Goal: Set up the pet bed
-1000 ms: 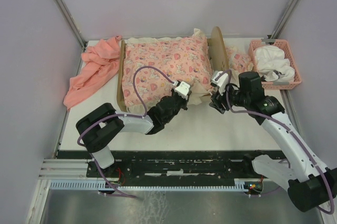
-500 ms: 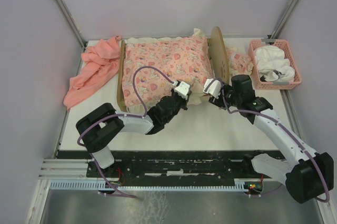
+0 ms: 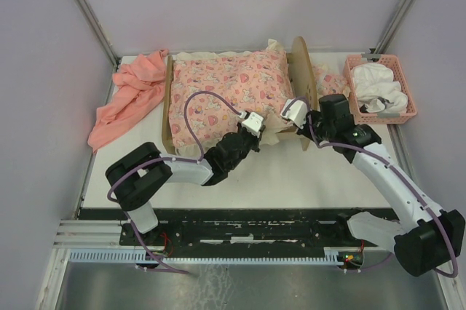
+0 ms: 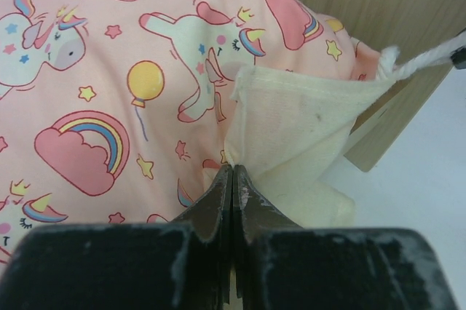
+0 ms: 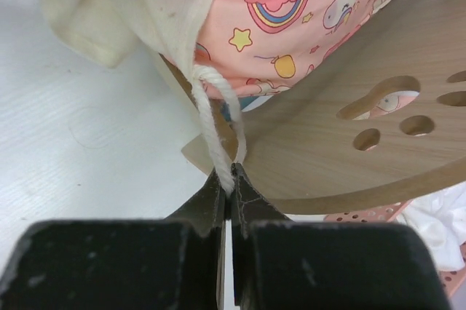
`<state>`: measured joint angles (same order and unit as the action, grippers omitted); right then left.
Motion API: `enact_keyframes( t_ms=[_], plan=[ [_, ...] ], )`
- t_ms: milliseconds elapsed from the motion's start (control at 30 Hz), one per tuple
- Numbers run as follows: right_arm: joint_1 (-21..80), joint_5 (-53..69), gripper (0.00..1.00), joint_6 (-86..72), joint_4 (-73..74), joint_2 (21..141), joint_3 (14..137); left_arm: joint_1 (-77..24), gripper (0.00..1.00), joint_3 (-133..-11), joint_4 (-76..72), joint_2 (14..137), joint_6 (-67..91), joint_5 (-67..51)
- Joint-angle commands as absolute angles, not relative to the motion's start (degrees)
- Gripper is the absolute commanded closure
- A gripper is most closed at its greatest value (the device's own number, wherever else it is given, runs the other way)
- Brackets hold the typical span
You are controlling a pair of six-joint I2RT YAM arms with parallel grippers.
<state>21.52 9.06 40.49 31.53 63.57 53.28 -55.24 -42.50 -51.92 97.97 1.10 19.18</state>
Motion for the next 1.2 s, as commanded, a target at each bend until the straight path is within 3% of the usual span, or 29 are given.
enact_keyframes(
  t_ms=[0,233,533,700,867,933,1100,1167],
  plan=[
    [22.4,10.0,0.98,32.3,40.3,62.4,61.0,-54.9,0.97,-44.6,-51.6,99.5,2.0,20.6],
    [22.5,8.9,0.97,22.8,54.3,65.3,71.8,-54.9,0.97,-44.0,-52.0,100.2,2.4,21.0],
    [22.6,10.4,0.86,17.5,62.6,65.8,75.2,-54.9,0.97,-44.2,-52.1,101.0,2.8,21.0],
    [22.5,19.5,0.79,11.3,59.9,64.0,73.7,-54.9,0.97,-44.0,-52.1,100.5,2.8,21.1],
    [22.5,27.1,0.72,2.6,44.4,60.2,62.7,-54.9,0.97,-43.9,-52.0,99.9,3.4,20.7],
    [22.5,24.2,0.74,1.3,40.0,59.1,59.2,-54.8,0.97,-43.6,-51.8,99.3,4.0,19.9],
    [22.5,1.1,0.63,-5.4,30.9,58.3,52.8,-55.0,0.96,-43.0,-51.2,97.2,5.4,17.7],
    [22.5,-0.7,0.63,-7.6,27.3,59.4,49.8,-55.0,0.95,-43.5,-50.1,96.9,5.7,17.4]
  ],
)
